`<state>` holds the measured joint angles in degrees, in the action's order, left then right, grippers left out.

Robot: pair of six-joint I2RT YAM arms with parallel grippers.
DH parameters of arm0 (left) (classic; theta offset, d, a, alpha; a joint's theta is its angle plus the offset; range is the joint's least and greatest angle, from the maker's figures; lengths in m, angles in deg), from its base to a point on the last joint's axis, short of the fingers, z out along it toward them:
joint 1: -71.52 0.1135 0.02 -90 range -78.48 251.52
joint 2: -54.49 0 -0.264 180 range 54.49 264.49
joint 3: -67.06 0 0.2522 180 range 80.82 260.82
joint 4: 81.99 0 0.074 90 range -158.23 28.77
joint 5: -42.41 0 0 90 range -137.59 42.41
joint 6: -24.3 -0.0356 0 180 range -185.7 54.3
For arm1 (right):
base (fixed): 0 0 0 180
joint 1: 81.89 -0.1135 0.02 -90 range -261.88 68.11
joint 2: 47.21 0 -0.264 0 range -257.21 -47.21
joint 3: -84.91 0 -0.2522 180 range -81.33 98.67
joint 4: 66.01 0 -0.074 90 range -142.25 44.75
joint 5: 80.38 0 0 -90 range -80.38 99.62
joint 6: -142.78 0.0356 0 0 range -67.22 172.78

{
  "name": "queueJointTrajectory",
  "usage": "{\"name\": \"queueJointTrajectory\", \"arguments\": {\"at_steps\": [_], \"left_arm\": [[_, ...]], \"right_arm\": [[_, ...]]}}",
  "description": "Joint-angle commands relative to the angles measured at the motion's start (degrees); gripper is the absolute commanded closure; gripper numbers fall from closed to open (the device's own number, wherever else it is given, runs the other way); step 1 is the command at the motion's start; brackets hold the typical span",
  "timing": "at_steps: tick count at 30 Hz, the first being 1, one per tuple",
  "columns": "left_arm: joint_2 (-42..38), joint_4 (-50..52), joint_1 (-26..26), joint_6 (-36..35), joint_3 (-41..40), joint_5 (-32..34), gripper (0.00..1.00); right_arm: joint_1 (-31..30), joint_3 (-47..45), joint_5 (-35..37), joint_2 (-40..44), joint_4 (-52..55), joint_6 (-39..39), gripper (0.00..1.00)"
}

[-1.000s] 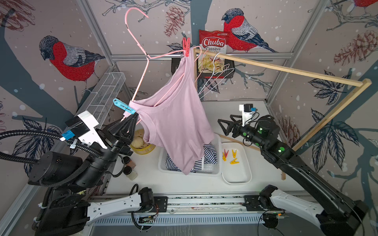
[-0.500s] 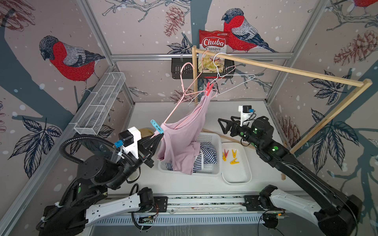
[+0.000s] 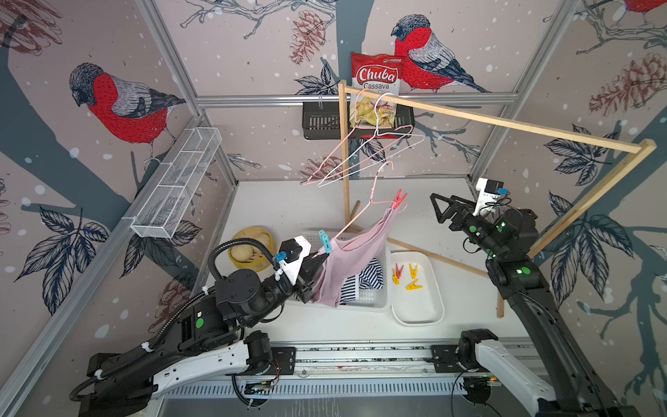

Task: Remove the clothespins securing tank tops to the hanger
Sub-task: Remove the clothespin from the hanger.

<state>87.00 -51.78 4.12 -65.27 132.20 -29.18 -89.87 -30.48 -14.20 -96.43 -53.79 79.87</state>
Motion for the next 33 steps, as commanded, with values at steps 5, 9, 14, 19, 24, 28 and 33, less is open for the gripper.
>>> {"name": "queueJointTrajectory", "arguments": {"at_steps": [5, 9, 14, 19, 24, 28, 33], "left_arm": [[3.7, -13.3, 10.4, 2.4, -0.8, -17.0, 1.0], [5.9, -16.5, 24.9, 7.2, -2.4, -33.7, 1.0], [4.6, -21.4, 37.9, 10.0, -5.8, -51.3, 1.0], [5.0, -23.3, 42.0, 8.8, -9.1, -61.0, 1.0], [5.5, -23.6, 42.6, 6.1, -10.4, -63.5, 1.0], [7.7, -22.7, 44.2, 3.4, -9.3, -66.6, 1.0], [12.7, -20.0, 46.8, 0.7, -6.7, -72.7, 1.0]], "right_arm": [[2.3, 1.4, -8.6, -3.4, -4.6, 1.3, 0.0], [2.5, 2.5, -11.2, -4.7, -4.9, 0.1, 0.0], [4.3, 3.1, -18.2, -6.7, -6.9, 0.0, 0.0], [4.6, 4.7, -27.2, -10.4, -10.1, -2.0, 0.0], [4.9, 7.9, -32.2, -13.5, -6.9, -7.2, 0.0], [5.2, 7.8, -35.7, -14.5, -7.1, -9.0, 0.0], [6.7, 7.2, -35.6, -13.4, -5.7, -9.8, 0.0]]}}
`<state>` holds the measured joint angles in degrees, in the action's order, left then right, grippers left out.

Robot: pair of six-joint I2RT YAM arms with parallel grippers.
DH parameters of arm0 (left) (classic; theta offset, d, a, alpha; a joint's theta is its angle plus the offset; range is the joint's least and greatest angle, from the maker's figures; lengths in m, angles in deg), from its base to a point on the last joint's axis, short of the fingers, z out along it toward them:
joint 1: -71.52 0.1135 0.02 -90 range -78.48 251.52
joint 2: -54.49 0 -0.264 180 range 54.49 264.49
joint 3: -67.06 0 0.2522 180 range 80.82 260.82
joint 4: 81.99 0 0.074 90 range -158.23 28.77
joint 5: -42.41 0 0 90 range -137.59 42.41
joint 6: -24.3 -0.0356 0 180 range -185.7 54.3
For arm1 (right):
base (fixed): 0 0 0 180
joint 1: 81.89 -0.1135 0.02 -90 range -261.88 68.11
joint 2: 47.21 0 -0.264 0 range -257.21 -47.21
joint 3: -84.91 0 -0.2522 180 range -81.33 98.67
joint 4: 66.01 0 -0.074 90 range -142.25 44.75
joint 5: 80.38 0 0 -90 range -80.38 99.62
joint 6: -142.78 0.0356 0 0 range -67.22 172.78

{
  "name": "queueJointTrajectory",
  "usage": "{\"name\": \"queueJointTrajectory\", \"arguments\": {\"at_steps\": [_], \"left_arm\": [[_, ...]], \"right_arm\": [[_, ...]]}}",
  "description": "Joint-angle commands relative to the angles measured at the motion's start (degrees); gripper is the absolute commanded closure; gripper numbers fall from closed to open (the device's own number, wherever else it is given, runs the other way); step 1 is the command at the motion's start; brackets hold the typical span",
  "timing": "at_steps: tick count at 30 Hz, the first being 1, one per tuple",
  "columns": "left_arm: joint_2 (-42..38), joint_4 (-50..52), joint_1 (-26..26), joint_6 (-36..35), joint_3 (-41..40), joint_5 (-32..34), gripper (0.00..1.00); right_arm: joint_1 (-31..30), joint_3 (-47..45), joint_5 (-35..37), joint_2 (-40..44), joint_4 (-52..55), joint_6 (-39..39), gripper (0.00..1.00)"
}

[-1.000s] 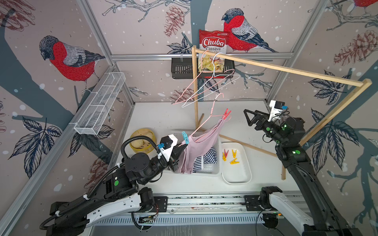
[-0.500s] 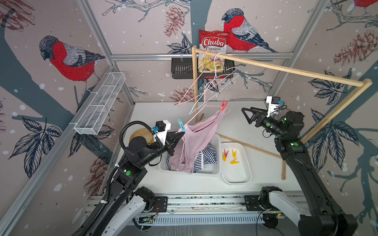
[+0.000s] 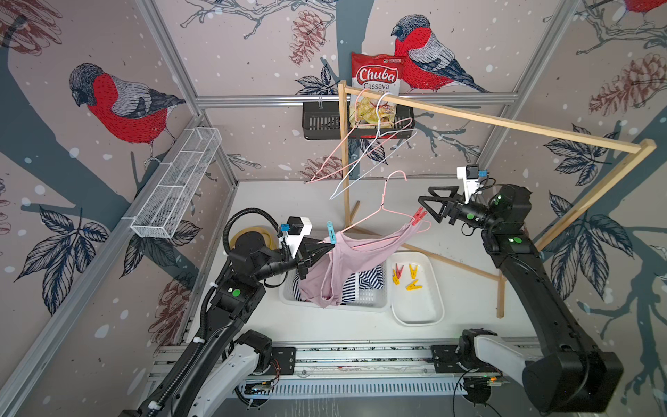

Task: Remove the clothespins securing tank tops to the hanger
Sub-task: Remove the clothespin from the hanger.

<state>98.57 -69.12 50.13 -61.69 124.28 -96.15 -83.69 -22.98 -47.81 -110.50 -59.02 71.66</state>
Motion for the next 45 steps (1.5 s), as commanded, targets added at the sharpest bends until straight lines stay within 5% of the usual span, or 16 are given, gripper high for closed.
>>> {"name": "queueJointTrajectory", "arguments": {"at_steps": [1, 29, 45], "left_arm": [[1.6, -3.1, 1.3, -2.9, 1.0, -6.4, 1.0], [0.5, 8.4, 8.5, -6.3, 2.7, -15.2, 1.0], [-0.8, 8.5, 8.6, -12.9, 0.5, -10.7, 1.0]], "right_arm": [[0.7, -0.9, -2.0, 1.0, -1.1, -1.1, 0.0], [1.7, -6.6, -8.0, 3.2, -13.0, 2.7, 0.0], [-0.2, -3.0, -8.3, -0.5, -13.7, 1.5, 0.0]]}}
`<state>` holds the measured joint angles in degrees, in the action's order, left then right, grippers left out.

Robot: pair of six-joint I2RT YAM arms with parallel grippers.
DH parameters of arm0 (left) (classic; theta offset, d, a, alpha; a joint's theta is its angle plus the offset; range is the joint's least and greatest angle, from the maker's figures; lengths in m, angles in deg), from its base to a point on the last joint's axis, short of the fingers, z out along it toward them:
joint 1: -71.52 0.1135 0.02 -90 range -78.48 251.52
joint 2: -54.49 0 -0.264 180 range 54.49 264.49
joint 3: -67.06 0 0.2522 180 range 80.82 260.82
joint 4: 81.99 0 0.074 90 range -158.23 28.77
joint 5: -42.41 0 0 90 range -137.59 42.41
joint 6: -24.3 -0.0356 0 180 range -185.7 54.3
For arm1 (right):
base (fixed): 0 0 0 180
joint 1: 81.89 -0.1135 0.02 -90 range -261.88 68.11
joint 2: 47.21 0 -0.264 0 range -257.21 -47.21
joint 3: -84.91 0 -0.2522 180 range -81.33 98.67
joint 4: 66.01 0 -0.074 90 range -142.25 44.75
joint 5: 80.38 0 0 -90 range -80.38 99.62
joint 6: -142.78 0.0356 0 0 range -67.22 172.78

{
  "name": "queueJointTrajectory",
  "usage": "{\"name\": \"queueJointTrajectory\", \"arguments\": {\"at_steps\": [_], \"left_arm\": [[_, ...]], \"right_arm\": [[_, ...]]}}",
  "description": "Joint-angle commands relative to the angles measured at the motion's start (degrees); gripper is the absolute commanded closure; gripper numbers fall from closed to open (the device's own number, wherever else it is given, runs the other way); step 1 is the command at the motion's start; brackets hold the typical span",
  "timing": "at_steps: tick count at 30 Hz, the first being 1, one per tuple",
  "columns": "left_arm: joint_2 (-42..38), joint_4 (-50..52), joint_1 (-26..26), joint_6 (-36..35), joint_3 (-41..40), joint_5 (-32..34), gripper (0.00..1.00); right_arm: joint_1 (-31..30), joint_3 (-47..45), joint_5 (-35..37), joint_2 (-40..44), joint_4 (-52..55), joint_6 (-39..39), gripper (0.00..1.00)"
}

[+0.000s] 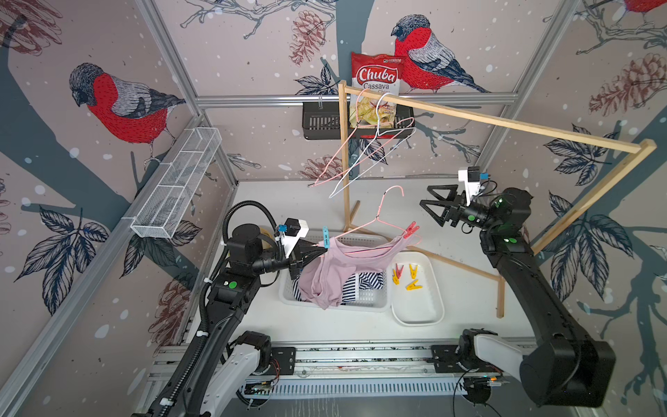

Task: Remove the clothespins securing tank tops to the hanger
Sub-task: Remove the clothespin from the hanger.

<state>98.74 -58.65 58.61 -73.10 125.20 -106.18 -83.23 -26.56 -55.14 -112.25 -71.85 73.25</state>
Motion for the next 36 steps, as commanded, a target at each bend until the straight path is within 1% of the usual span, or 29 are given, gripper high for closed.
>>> {"name": "queueJointTrajectory", "arguments": {"at_steps": [1, 4, 7, 11, 15, 23, 27, 30, 36], "left_arm": [[-1.8, -2.1, 0.1, -1.3, -0.7, -0.8, 1.0], [-2.7, -1.1, 0.2, -1.5, -1.1, -0.9, 1.0], [-1.6, 0.8, 0.2, -2.0, -1.4, -2.2, 1.0], [-0.1, -0.5, 0.2, 0.0, -1.1, -3.6, 1.0], [0.4, -1.9, 0.2, 1.9, -0.7, -3.6, 1.0], [0.0, -2.5, 0.2, 3.7, -1.0, 0.2, 1.0], [-1.5, -2.5, 0.2, 4.2, -0.4, 2.5, 1.0], [-3.8, -4.4, 0.2, 5.6, -0.8, 3.8, 1.0], [-5.3, -6.4, 0.2, 7.5, 0.8, 4.9, 1.0]], "right_arm": [[-1.1, 0.1, -0.4, 2.3, -0.6, -0.4, 0.0], [-2.5, -1.2, 0.4, 3.9, -1.3, 0.2, 0.0], [-4.7, -1.0, 0.5, 3.6, -0.8, 1.2, 0.0], [-6.8, 0.3, 1.1, 3.0, 2.1, -0.8, 0.0], [-6.7, 3.1, 0.5, 1.0, 5.8, -3.6, 0.0], [-5.2, 4.5, -4.7, -3.2, 5.6, -6.7, 0.0], [-4.4, 5.3, -8.1, -5.0, 11.9, -12.7, 0.0], [-3.7, 5.2, -11.1, -5.4, 16.2, -16.1, 0.0], [-2.1, 3.9, -12.8, -6.1, 17.6, -18.4, 0.0]]}}
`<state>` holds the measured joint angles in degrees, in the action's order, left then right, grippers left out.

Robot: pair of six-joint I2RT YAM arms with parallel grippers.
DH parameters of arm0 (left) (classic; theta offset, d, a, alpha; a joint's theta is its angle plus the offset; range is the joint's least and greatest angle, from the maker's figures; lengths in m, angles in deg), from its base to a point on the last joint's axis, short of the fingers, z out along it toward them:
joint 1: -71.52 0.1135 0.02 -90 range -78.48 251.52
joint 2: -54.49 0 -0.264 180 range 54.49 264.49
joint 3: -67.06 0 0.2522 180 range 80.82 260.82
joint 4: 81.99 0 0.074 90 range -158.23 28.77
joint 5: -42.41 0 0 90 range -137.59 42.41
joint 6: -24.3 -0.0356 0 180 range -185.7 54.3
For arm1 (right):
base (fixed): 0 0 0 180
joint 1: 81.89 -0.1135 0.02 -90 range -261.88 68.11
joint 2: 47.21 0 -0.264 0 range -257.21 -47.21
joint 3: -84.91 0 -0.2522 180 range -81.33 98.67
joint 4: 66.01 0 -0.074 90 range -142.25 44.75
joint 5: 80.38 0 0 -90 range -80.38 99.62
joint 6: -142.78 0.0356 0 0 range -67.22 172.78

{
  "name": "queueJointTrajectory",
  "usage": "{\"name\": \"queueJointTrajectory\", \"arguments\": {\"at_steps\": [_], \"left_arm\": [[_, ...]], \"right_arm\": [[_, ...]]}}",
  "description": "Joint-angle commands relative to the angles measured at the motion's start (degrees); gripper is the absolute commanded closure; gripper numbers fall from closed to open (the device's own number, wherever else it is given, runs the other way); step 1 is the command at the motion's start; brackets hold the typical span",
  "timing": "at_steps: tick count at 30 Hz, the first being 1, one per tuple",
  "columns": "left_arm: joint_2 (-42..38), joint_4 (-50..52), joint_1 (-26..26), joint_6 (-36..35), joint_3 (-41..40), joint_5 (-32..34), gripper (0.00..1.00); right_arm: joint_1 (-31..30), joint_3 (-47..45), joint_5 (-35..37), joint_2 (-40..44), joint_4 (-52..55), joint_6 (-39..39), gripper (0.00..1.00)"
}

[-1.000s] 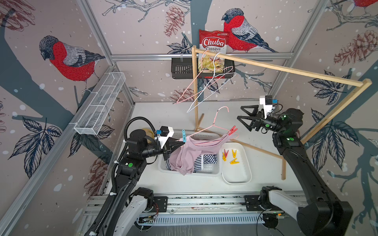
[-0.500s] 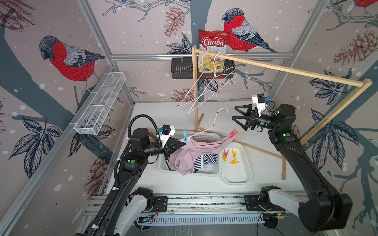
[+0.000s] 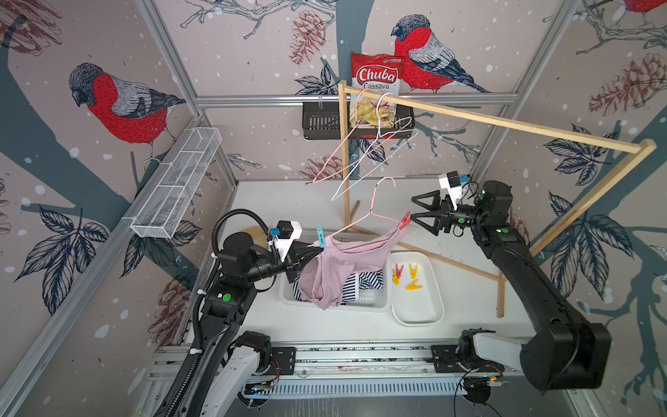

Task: Remove the clothespins securing tank tops to the hanger
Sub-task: Remove the clothespin from the hanger.

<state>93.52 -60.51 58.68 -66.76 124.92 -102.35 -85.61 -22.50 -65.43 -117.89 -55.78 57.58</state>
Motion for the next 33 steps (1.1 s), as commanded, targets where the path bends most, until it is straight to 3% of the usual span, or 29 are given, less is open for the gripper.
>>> {"name": "queueJointTrajectory", "arguments": {"at_steps": [1, 5, 11, 19, 27, 33], "left_arm": [[0.1, -4.2, 0.2, 0.9, 1.6, 1.4, 1.0], [0.5, -3.0, 0.1, 0.1, 3.3, 0.0, 1.0], [1.7, -0.2, 0.1, -1.6, 5.9, -1.9, 1.0], [3.8, 2.9, 0.1, -3.5, 7.8, -4.0, 1.0], [3.8, 3.7, 0.1, -4.0, 9.0, -4.9, 1.0], [4.5, 4.8, 0.1, -5.0, 10.0, -5.4, 1.0]], "right_arm": [[0.3, -0.1, -2.8, -0.9, 2.0, -3.2, 0.0], [0.4, 1.5, -4.1, -2.9, 6.1, -6.6, 0.0], [-0.8, 1.8, -5.8, -3.8, 3.6, -5.6, 0.0], [-1.6, 5.6, -9.7, -4.8, 9.7, -10.2, 0.1], [-0.2, 8.9, -14.5, -7.8, 22.8, -21.1, 0.26], [1.3, 14.3, -19.1, -11.4, 41.3, -38.3, 0.35]]}}
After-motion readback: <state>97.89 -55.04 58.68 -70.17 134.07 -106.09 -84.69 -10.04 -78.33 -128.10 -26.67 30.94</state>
